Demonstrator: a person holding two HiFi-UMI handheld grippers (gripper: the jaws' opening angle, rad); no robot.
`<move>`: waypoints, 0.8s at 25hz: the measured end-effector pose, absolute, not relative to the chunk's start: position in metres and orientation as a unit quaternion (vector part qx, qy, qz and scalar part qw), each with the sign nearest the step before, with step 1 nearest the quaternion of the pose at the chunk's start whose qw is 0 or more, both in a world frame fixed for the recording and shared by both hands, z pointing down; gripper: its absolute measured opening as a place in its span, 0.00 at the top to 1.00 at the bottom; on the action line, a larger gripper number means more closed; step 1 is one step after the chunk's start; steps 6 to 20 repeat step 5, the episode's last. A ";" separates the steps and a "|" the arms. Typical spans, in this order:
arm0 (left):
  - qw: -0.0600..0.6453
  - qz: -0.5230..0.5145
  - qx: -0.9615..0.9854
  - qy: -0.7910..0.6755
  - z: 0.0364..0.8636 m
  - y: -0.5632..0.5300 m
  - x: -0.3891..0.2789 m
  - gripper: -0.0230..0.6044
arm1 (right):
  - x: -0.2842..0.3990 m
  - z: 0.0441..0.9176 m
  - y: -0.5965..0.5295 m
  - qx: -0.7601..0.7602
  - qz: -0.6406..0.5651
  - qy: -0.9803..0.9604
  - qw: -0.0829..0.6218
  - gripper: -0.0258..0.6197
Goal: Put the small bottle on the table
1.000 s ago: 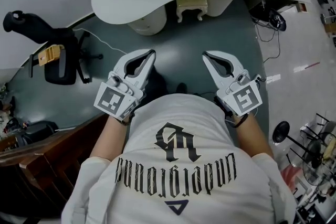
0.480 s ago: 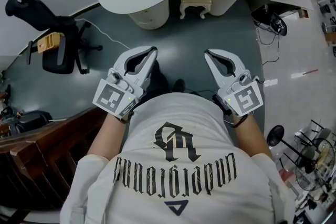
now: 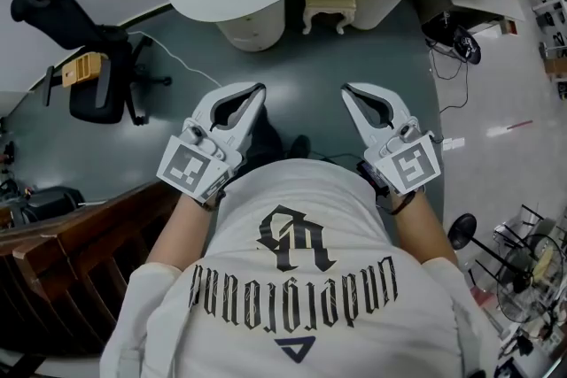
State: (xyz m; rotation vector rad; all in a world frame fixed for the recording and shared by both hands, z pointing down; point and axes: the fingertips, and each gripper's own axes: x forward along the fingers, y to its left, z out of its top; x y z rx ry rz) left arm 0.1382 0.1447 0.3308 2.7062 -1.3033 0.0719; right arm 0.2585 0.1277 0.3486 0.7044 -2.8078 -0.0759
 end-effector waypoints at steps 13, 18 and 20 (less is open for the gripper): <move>0.069 0.023 0.900 -0.429 0.328 0.144 0.137 0.95 | 0.244 0.329 0.131 0.241 -0.008 -0.967 0.081 0.96; 0.069 0.023 0.900 -0.429 0.328 0.144 0.137 0.95 | 0.244 0.329 0.131 0.241 -0.008 -0.967 0.081 0.96; 0.069 0.023 0.900 -0.429 0.328 0.144 0.137 0.95 | 0.244 0.329 0.131 0.241 -0.008 -0.967 0.081 0.96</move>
